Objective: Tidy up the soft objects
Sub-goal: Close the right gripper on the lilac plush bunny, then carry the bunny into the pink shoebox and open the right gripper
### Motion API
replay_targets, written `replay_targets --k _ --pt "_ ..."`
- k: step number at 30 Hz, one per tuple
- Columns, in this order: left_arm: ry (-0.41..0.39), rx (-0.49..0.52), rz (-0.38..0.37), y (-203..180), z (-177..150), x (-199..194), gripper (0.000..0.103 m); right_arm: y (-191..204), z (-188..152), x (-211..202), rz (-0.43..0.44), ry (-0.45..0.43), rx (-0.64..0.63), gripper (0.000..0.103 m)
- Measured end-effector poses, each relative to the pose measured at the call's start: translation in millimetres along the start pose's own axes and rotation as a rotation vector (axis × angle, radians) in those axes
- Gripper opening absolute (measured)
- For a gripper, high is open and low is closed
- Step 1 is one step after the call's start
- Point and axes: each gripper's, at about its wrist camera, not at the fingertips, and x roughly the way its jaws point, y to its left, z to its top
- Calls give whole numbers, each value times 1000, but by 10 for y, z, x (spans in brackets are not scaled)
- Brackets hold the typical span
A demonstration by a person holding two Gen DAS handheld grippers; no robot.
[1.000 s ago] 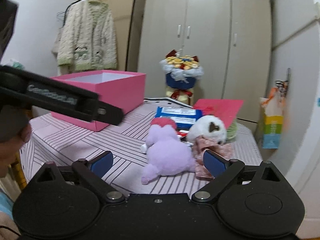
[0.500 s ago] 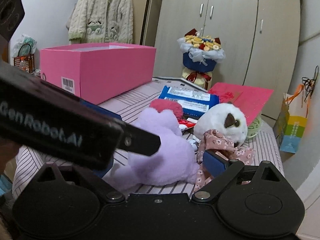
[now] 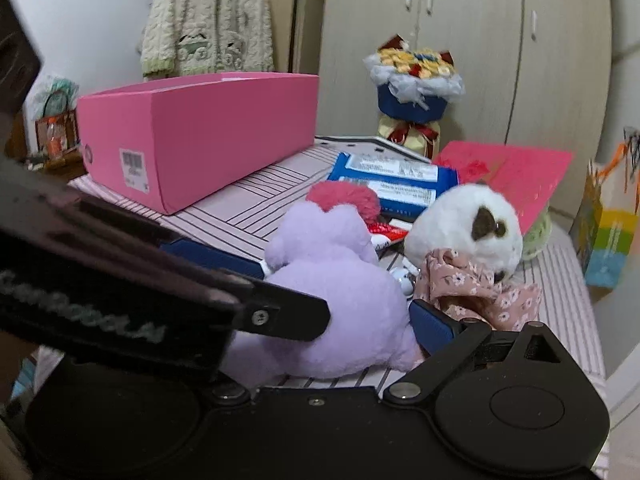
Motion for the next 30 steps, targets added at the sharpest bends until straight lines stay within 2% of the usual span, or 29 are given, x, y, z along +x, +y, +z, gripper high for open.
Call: replay_targets --k 1,2,3,4,8,11,15,17,23,30 --pt "-1 -9 -6 17 3 -10 48 12 6 5 1 0 -2 99" --pt "-4 -14 -9 28 4 -20 48 24 12 5 1 -4 -3 94" --pt "-11 -20 -10 41 7 -36 48 33 22 -8 -8 -14 3 77" --pt "-18 -24 -8 51 10 -54 46 29 39 -19 -9 -23 22 75" --pt "-56 -15 8 70 31 -168 45 0 102 -52 73 -41 103 74" --pt "-56 -25 22 107 38 -209 44 47 106 -35 96 -38 139 75" --pt "-21 -41 35 181 27 -168 41 147 40 24 55 -30 149 77" --pt "-12 -45 19 209 11 -166 35 221 10 15 17 -35 122 77" --pt "-13 -46 9 219 -38 -191 34 360 -112 -39 -63 -97 120 75" --pt "-14 -36 -10 189 -32 -347 33 433 -50 -182 -60 -92 152 71"
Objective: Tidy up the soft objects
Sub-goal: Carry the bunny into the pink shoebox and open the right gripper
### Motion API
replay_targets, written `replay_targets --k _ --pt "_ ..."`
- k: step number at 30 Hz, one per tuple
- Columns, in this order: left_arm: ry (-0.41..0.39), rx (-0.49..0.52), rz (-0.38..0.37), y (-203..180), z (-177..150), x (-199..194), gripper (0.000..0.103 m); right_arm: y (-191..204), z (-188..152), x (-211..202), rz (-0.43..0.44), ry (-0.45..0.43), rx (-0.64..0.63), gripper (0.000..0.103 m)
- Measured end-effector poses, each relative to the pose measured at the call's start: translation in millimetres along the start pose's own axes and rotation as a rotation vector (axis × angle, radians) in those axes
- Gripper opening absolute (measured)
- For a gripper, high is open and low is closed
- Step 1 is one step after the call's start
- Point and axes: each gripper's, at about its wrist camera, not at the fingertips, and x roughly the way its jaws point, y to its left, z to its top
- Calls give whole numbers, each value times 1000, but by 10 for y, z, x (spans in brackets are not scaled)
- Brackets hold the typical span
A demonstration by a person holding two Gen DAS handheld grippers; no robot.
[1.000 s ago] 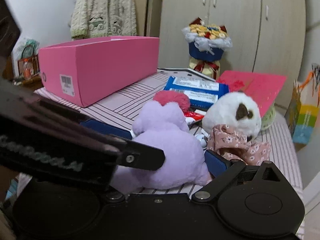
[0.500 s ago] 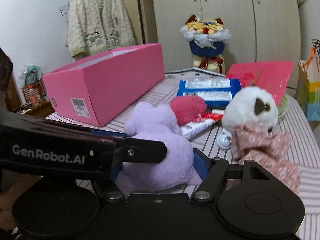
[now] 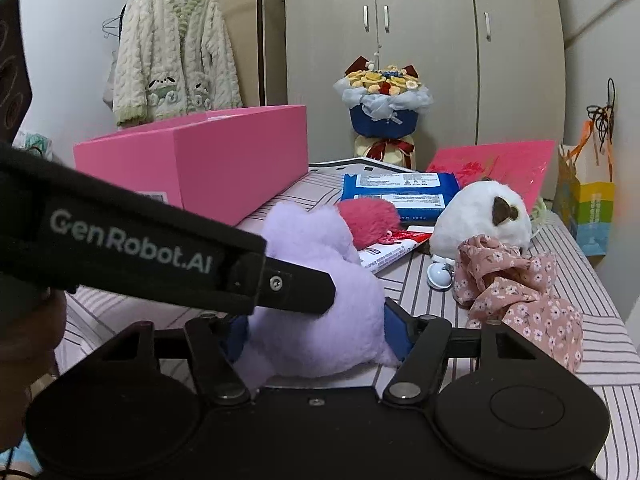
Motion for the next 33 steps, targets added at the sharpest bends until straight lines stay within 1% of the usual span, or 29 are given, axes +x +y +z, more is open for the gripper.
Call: replay_targets --k 3,8,13,19,25,28,33 --pt "26 2 -6 -9 32 -91 33 44 64 -64 15 37 15 71" --pt "105 20 7 -31 68 -258 33 152 180 -152 59 140 56 71" --pt "119 40 9 -35 73 -495 33 346 268 -268 70 174 29 71" --pt "120 43 3 9 117 -862 33 642 425 -484 84 183 -35 71" --pt "104 66 8 62 164 -1292 34 892 611 -666 146 170 -67 71" --pt "89 48 15 134 255 -1470 34 998 748 -684 177 158 -70 71" --pt "52 60 19 260 475 -1678 34 1132 996 -633 203 120 -96 71"
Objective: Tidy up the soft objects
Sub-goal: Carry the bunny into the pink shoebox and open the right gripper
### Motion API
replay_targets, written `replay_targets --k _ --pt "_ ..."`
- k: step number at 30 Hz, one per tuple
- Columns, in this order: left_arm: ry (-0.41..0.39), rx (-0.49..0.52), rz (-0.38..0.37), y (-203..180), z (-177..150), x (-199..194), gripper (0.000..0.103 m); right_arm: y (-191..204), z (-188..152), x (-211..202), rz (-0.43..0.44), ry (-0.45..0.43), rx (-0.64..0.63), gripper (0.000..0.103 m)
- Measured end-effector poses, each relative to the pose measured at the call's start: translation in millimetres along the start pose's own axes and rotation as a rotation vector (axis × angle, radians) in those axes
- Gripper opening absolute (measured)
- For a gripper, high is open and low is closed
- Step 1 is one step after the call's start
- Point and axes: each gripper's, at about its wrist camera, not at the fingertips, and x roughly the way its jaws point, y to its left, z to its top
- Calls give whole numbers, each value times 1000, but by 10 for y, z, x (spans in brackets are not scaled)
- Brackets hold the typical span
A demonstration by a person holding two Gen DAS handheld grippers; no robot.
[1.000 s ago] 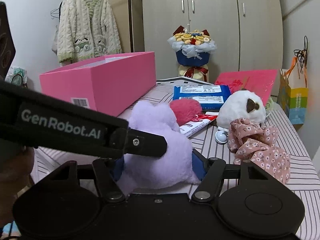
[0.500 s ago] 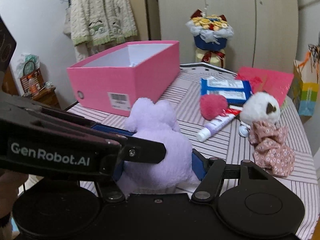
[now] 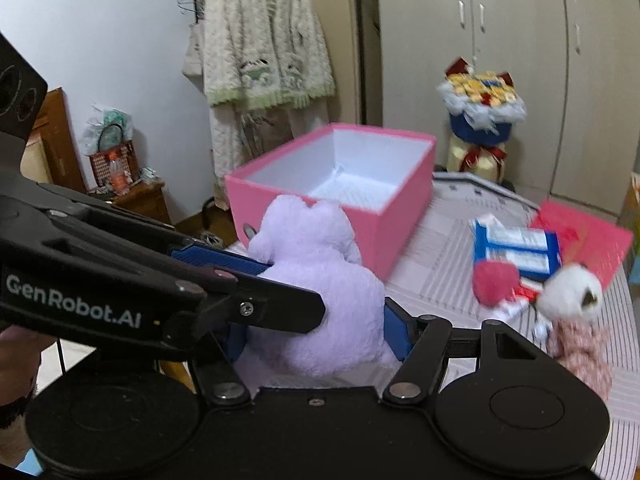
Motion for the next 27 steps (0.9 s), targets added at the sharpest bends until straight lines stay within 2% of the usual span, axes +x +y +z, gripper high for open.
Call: replay_targets --k 7,13,20,25,27 --pt "-59 11 33 252 531 0 34 -99 568 292 14 -47 -41 72" --pt "-63 -33 80 638 1152 333 34 -398 1072 821 49 -45 -40 72" --pt "-2 -118 151 1132 1630 1037 34 -811 1470 1686 80 75 -50 71" --pt "25 -249 154 1535 1754 1426 34 -969 1602 2187 83 153 -85 71" --pt "26 -305 148 1693 1764 1536 34 -933 1622 2319 69 167 -162 71"
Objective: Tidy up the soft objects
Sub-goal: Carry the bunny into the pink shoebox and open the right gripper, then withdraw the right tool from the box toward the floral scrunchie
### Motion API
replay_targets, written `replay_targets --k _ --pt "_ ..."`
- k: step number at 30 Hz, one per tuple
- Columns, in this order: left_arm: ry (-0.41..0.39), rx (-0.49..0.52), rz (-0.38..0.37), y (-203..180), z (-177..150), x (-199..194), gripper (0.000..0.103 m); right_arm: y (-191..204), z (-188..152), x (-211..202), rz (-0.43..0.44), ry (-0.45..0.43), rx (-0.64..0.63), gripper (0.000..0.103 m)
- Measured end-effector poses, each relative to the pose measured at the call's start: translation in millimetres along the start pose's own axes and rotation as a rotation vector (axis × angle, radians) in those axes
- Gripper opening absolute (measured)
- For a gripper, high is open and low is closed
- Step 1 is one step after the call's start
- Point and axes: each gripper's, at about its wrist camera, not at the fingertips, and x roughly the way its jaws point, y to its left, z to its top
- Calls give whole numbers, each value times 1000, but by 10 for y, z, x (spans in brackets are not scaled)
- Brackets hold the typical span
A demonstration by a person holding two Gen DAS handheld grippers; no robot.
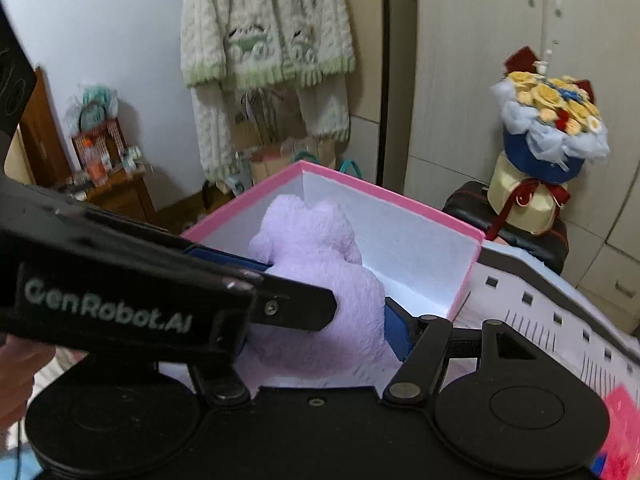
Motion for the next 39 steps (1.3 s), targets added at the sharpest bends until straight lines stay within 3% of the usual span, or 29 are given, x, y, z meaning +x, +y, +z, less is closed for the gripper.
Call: replay_targets --k 7,13,21,22,26,29,39 --pt "51 -147 -1 306 119 393 34 -59 148 425 11 101 -197 71" --pt "124 -204 0 404 144 668 35 -52 146 603 0 181 -265 71" --pt "139 -249 -14 436 165 791 36 21 112 644 -55 203 -315 72" --pt "140 -256 -8 442 162 796 40 20 106 645 -56 204 -306 72" --pt "138 -187 41 372 129 773 54 49 71 580 -64 195 -284 75" --pt "114 -114 59 306 89 654 59 72 22 392 -51 169 -256 75" --pt "41 86 67 54 -36 -106 62 126 -150 -416 -1 101 -97 75"
